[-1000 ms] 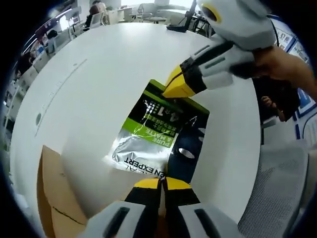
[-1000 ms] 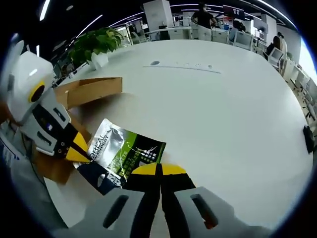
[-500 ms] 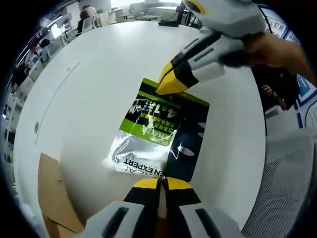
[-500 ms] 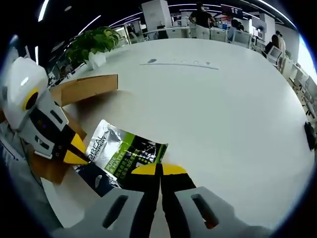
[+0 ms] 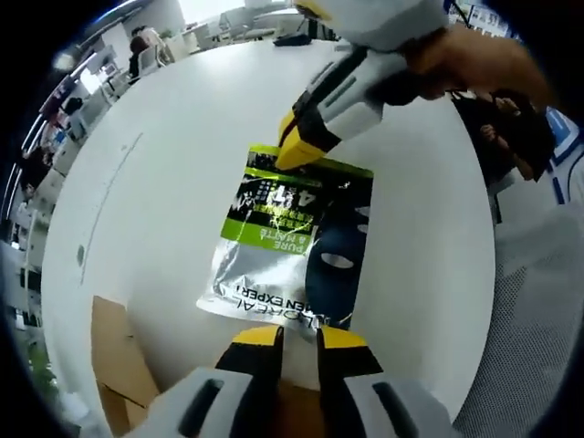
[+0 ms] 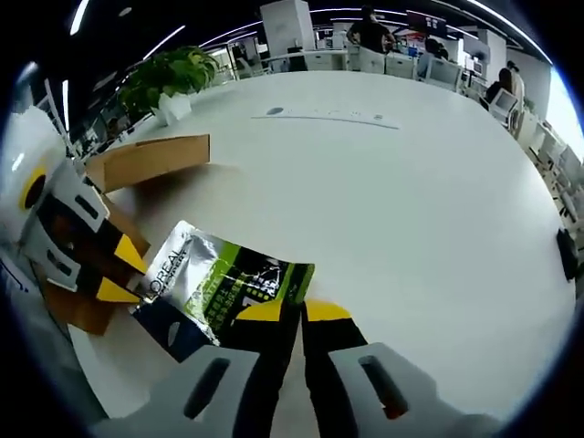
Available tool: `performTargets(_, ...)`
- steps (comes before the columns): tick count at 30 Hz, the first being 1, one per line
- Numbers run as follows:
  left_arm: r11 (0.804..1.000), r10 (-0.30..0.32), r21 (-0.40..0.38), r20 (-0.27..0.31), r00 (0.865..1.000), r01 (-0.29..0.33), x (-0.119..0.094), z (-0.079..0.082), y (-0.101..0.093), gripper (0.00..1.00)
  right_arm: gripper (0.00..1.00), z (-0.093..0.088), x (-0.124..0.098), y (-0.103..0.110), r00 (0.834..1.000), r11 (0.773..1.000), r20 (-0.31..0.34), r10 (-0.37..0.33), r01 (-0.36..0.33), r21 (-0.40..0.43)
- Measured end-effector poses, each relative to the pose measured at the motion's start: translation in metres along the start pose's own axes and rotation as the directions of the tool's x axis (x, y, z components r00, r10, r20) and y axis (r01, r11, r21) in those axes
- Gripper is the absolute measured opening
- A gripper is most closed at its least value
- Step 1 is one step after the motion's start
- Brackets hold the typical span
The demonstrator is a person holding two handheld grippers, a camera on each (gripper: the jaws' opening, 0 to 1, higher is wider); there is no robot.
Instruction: Operate the shoe box by opening the lid, removing the specified soft item, and placing it in the target area until the item is outside and the box remains undamaged.
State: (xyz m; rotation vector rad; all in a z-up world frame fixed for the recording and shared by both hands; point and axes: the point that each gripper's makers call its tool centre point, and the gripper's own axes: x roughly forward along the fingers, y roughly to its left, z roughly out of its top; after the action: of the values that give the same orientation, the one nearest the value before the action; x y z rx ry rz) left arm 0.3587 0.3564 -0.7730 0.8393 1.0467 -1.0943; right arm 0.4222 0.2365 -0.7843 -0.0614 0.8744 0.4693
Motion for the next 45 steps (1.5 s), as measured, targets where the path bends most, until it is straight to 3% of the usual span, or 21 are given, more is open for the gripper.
performTargets(6, 0.999, 0.032, -0.02, 0.03, 0.999, -0.031, -0.014, 0.002, 0.003, 0.2, 0.1, -0.002, -0.003, -0.003, 0.999, 0.999, 0.002, -0.032, 0.032, -0.022)
performTargets(11, 0.996, 0.03, -0.083, 0.086, 0.996, -0.023, -0.024, 0.007, 0.004, 0.22, 0.13, 0.001, -0.01, -0.004, 0.999, 0.999, 0.015, -0.035, 0.035, -0.004)
performTargets(18, 0.985, 0.039, -0.171, 0.175, 0.984, -0.009, -0.042, 0.015, 0.004, 0.25, 0.17, 0.002, -0.023, 0.0, 0.999, 0.999, 0.033, -0.038, 0.038, -0.006)
performTargets(22, 0.981, 0.049, -0.194, 0.205, 0.977, -0.009, -0.05, 0.016, 0.004, 0.27, 0.24, 0.001, -0.03, 0.0, 0.998, 0.999, 0.034, -0.046, 0.047, -0.016)
performTargets(37, 0.953, 0.126, -0.303, 0.323, 0.938, -0.024, -0.088, 0.013, 0.011, 0.32, 0.31, 0.008, -0.069, 0.013, 0.996, 0.998, 0.077, -0.049, 0.052, -0.032)
performTargets(45, 0.939, 0.159, -0.344, 0.374, 0.914, -0.022, -0.111, 0.004, 0.011, 0.37, 0.36, 0.019, -0.093, 0.032, 0.994, 0.997, 0.108, -0.035, 0.042, -0.067)
